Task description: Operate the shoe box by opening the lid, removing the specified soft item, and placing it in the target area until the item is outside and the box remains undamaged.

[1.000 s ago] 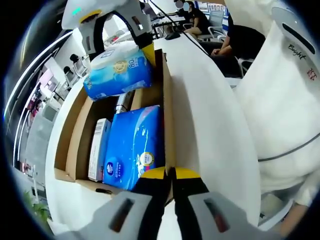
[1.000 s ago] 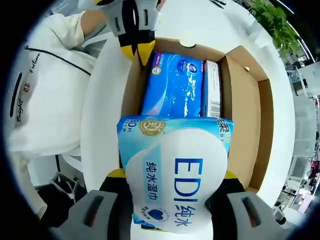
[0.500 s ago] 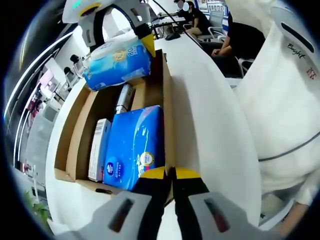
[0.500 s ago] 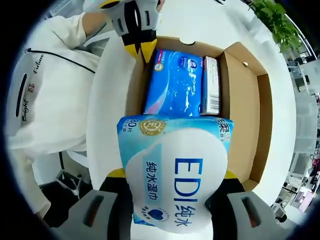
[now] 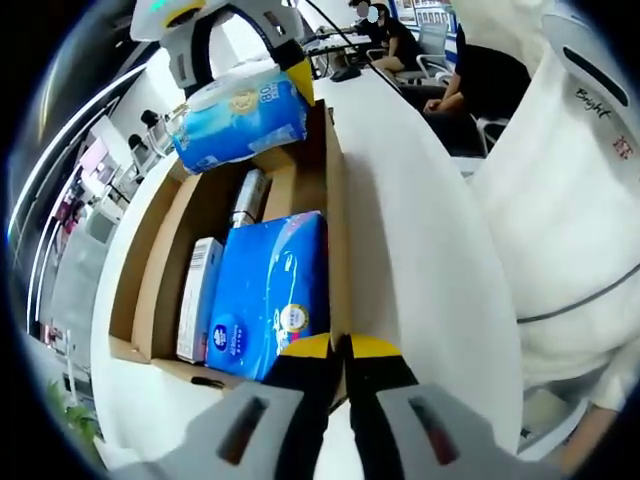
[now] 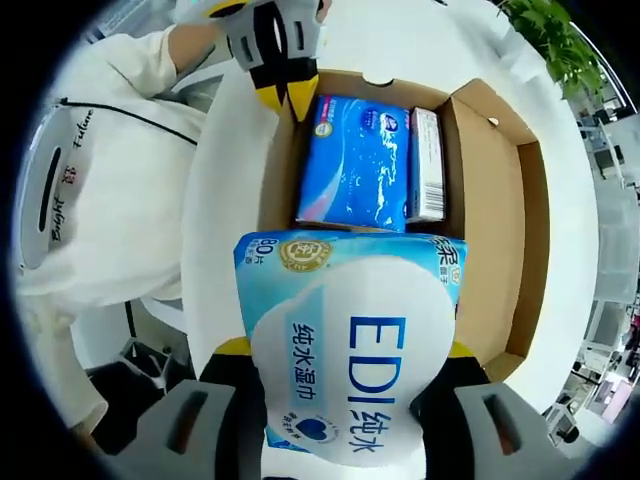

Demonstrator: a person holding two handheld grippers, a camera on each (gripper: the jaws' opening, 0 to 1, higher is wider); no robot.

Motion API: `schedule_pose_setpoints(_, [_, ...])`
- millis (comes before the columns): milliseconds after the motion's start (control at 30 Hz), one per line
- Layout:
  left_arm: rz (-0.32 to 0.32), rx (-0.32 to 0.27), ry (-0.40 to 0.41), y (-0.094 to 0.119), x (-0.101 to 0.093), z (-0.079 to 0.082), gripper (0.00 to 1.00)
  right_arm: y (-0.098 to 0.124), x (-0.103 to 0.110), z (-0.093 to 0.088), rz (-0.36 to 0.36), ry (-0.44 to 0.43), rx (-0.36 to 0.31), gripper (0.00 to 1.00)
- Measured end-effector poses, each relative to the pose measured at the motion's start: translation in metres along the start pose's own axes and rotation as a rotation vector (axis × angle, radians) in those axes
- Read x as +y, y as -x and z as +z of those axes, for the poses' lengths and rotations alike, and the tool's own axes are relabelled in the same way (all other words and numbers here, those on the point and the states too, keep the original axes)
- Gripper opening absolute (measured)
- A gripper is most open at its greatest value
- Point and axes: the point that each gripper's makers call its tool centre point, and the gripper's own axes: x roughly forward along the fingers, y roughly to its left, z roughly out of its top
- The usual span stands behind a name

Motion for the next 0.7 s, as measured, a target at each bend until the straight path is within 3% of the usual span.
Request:
schedule_pose_setpoints(200, [-0.001, 0.004, -0.001, 0.000, 0.000, 0.000, 0.03, 0.008, -0.001, -0.009, 0.001, -0.046, 0.010, 0.60])
schedule_pose_setpoints(433, [-0.004, 0.001, 0.004, 0.000, 0.000, 0.000, 0.03, 0.024, -0.005, -0.014, -0.025, -0.061, -0.047, 0.60])
schedule_pose_setpoints(700, [-0.004, 0.002, 0.004, 0.000, 0.000, 0.000, 0.03, 0.022, -0.008, -0.033, -0.046, -0.070, -0.016, 0.60])
